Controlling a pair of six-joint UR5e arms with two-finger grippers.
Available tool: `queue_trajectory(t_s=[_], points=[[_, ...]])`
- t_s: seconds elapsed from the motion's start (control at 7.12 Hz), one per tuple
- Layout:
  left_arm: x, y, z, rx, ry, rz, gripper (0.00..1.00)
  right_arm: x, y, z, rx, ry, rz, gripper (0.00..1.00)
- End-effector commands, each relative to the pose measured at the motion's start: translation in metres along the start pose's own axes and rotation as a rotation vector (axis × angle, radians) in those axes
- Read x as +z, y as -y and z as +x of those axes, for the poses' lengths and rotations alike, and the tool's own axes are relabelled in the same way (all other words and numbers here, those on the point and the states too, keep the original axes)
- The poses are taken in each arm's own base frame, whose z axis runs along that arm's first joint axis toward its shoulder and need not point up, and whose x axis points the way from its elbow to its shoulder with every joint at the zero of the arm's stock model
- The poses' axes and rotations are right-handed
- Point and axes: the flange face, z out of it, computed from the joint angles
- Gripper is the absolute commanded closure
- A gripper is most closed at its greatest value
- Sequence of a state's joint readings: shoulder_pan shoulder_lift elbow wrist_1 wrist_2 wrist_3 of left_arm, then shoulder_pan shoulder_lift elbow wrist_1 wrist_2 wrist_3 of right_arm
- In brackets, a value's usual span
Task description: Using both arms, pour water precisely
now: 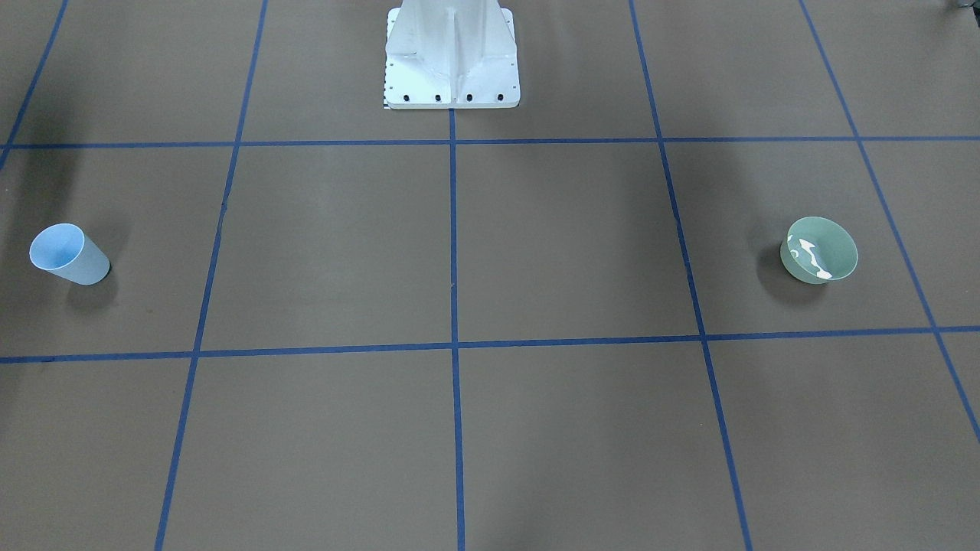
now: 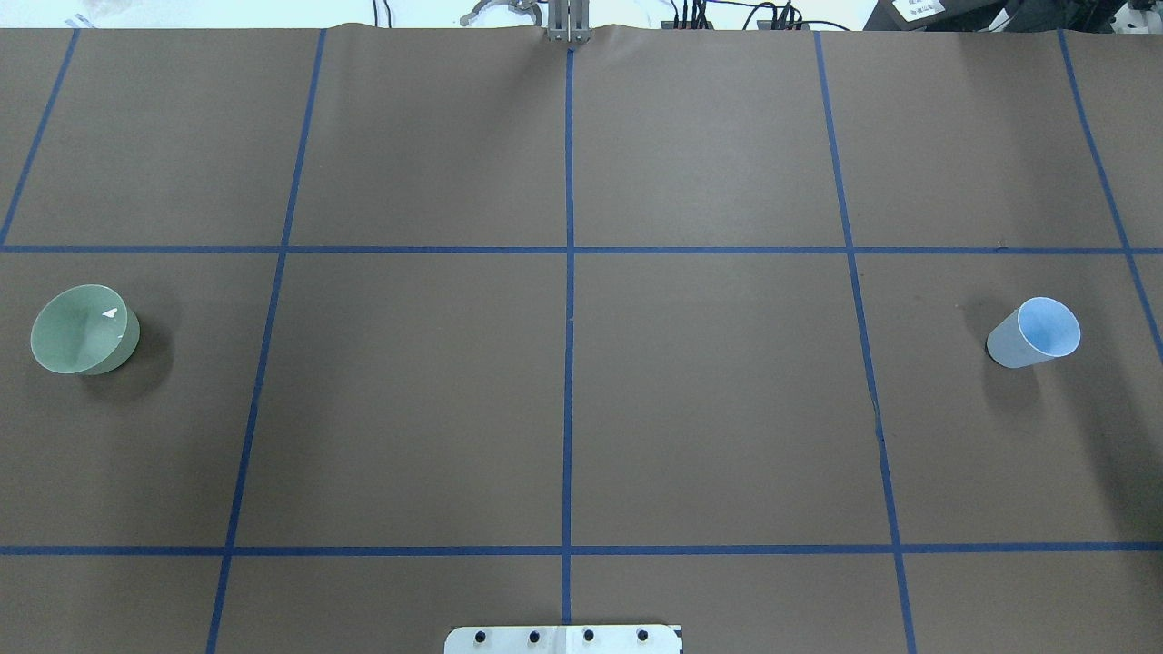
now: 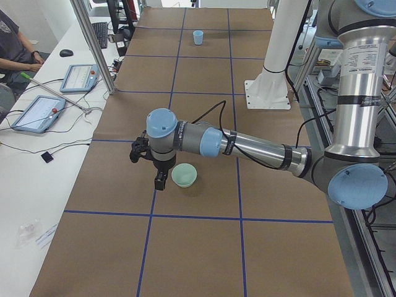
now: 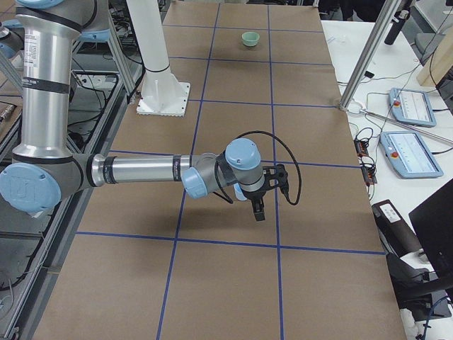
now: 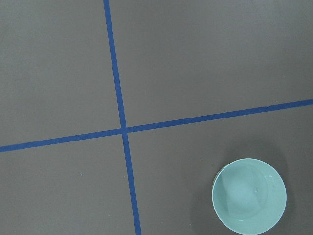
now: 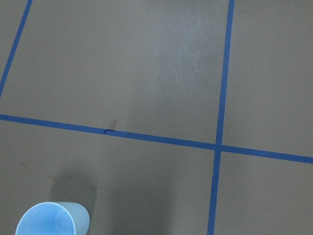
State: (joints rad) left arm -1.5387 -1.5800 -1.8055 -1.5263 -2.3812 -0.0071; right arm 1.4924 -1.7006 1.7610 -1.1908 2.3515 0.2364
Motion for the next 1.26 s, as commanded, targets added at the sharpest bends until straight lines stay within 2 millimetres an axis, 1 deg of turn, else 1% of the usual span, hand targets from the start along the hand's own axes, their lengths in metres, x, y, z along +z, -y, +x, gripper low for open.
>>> queue_trajectory(t_s=[0.0, 0.14, 0.7, 0.84, 1.12], points=[[-0.002, -0.002, 0.002, 0.002, -0.001, 0.004, 0.00, -0.001, 0.000, 0.000, -0.001, 0.000, 0.001, 0.01], [-0.002, -0.005, 0.002, 0.002, 0.000, 0.002, 0.00, -0.001, 0.000, 0.000, -0.001, 0.000, 0.001, 0.01], [-0.005, -0.005, 0.006, 0.010, 0.002, 0.009, 0.00, -0.001, 0.000, 0.001, 0.005, -0.002, 0.003, 0.00], [-0.005, -0.012, 0.005, 0.006, 0.002, 0.006, 0.00, -0.001, 0.000, 0.002, 0.006, -0.003, 0.002, 0.01], [-0.008, -0.014, 0.008, 0.012, 0.003, 0.012, 0.00, -0.001, 0.000, 0.001, 0.005, -0.002, 0.003, 0.00]])
